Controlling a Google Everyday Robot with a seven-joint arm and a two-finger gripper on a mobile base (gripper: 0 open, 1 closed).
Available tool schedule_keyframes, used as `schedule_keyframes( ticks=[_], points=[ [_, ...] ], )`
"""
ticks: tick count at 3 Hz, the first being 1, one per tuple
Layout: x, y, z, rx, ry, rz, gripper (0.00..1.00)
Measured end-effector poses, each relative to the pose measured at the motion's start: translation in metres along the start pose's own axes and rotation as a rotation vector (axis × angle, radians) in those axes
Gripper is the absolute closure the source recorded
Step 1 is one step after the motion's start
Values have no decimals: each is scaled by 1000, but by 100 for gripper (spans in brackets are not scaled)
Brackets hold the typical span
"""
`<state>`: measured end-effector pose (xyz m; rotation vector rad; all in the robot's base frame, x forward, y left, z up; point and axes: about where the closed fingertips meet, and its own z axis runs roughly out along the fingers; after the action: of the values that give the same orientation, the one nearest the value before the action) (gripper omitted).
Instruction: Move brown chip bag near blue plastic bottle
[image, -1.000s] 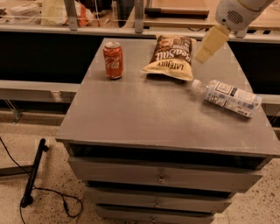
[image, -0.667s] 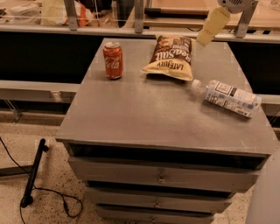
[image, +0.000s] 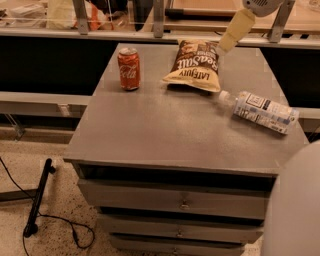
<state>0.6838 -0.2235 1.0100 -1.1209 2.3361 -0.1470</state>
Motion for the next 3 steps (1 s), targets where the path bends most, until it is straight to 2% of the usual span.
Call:
schedule_keyframes(
  ticks=[1,2,3],
  points=[
    [-2,10,38,-80,61,117,0],
    [2,21,75,-148,127,209,0],
    [12,28,104,-205,162,287,0]
  ],
)
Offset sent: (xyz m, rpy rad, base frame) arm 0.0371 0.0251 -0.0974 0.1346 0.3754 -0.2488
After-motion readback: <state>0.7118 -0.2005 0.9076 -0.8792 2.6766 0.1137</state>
